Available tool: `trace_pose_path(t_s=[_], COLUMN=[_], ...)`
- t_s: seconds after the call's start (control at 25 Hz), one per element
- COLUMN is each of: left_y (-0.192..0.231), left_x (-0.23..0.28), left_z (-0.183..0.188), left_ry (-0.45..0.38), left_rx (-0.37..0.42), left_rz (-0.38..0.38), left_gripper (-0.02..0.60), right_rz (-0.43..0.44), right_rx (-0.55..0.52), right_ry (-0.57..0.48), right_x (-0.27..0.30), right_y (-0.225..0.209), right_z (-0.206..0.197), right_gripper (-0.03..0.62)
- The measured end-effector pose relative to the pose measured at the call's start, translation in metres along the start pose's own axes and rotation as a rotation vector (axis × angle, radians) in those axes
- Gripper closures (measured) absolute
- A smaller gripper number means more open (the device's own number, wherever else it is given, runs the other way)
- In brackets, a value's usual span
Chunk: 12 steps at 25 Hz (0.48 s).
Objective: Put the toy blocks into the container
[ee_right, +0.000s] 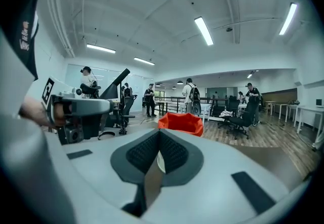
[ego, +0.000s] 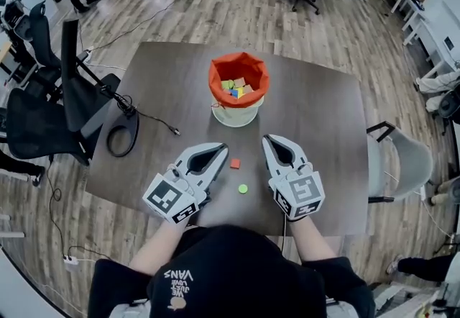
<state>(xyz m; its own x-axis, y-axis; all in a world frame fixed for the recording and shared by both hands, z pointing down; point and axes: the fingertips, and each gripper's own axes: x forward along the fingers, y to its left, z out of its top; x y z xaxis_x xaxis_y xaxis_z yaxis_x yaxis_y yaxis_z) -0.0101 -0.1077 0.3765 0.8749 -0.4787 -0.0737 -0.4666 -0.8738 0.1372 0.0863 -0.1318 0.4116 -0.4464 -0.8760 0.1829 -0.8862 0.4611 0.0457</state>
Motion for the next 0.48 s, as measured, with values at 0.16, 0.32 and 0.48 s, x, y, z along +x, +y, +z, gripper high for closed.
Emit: trace_pose_path(t_s=[0.16,0.32,0.48], left_y=[-0.003,-0.004,-0.004], left_x=[0.002,0.001,0.001], left_z=[0.001,-0.002,-0.004], left_ry=[0.001,0.007,0.019], left_rx=[0.002,-0.006,0.001], left_rz=[-0.001,0.005,0.018], left_gripper=[0.571,0.571,0.571], right_rz=[-0.001,-0.017,-0.026], right_rx=[0.016,0.025,0.026], right_ry=[0.003,-0.001,-0.001], right_x=[-0.012,-0.018,-0.020], right_y=[0.009,0.010,0.006], right_z=[-0.006,-0.009,-0.010], right_gripper=[0.576,0.576,0.576])
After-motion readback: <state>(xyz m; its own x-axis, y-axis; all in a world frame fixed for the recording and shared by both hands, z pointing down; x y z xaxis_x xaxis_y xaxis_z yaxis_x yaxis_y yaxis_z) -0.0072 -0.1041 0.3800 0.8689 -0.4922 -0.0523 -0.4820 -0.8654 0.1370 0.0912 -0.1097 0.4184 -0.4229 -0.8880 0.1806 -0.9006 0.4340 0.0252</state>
